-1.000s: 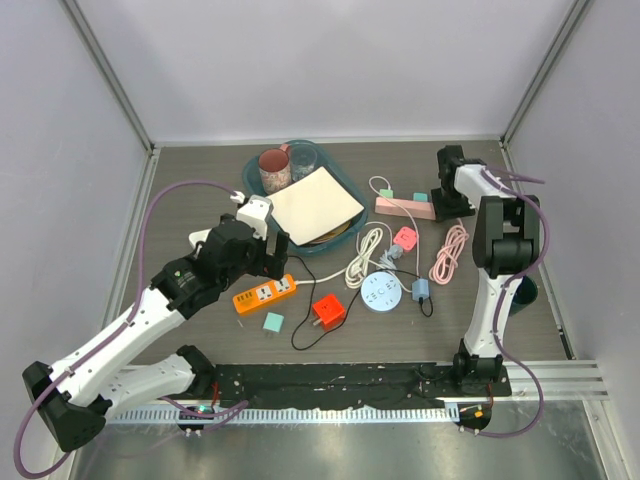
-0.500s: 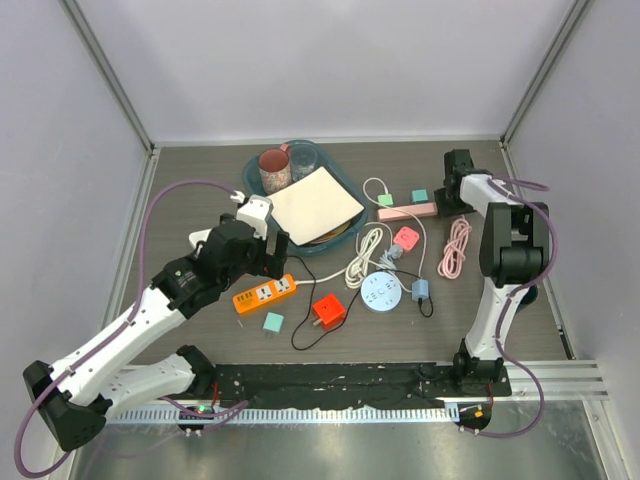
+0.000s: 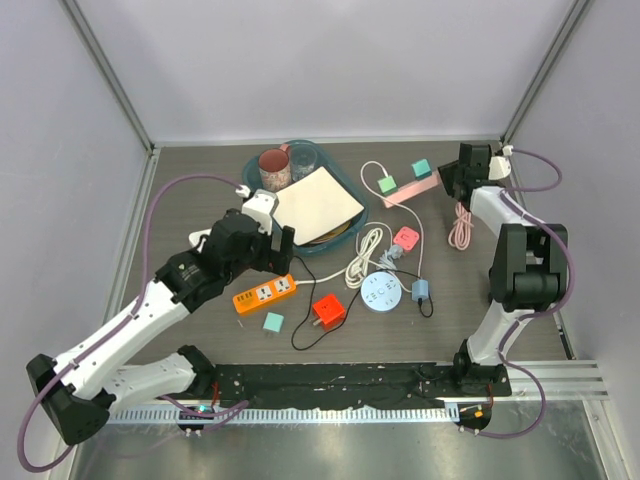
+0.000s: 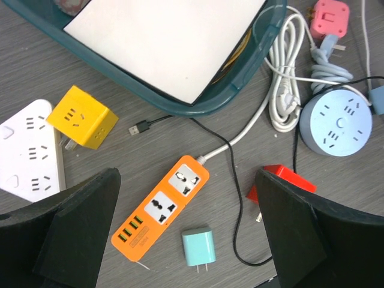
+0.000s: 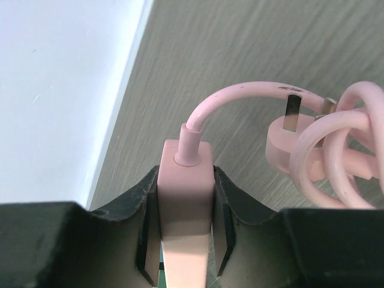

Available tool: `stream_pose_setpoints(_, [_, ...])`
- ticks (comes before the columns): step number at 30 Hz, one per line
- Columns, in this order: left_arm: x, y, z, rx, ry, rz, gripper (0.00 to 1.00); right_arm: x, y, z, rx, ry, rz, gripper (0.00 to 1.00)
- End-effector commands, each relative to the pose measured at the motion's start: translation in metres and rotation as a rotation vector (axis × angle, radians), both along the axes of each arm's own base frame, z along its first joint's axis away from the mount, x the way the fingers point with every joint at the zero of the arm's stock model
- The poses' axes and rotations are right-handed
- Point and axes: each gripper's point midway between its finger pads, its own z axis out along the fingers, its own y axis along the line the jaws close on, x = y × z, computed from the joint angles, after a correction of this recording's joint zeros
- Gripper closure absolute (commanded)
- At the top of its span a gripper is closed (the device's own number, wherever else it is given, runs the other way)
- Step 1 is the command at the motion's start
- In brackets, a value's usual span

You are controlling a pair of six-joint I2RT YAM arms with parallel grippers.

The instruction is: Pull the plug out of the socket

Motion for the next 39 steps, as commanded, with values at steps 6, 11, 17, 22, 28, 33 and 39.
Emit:
stream_pose_setpoints(6, [0.026, -0.052, 0.057, -0.151, -0.081, -0.108, 0.02, 0.006, 0.036, 0.121, -0.202, -0.399, 0.361, 0.99])
stream_pose_setpoints(11, [0.060, -0.094, 0.078, -0.140, -0.067, -0.176, 0.02, -0.013, 0.041, 0.141, -0.248, -0.475, 0.404, 0.99])
stream_pose_setpoints(17, [0.099, -0.159, 0.097, -0.211, 0.032, -0.303, 0.04, -0.033, 0.069, 0.150, -0.215, -0.530, 0.561, 0.99])
stream_pose_setpoints(22, [0.121, -0.204, 0.108, -0.288, 0.089, -0.371, 0.08, -0.053, 0.093, 0.147, -0.146, -0.576, 0.687, 0.99])
stream_pose_setpoints(28, [0.133, -0.238, 0.086, -0.367, 0.133, -0.442, 0.08, -0.071, 0.095, 0.146, -0.168, -0.583, 0.705, 0.99])
stream_pose_setpoints(33, [0.140, -0.254, 0.071, -0.406, 0.127, -0.480, 0.09, -0.079, 0.101, 0.149, -0.123, -0.589, 0.731, 0.99])
stream_pose_setpoints(39, [0.146, -0.271, 0.051, -0.435, 0.170, -0.507, 0.16, -0.088, 0.110, 0.149, -0.078, -0.598, 0.759, 0.99])
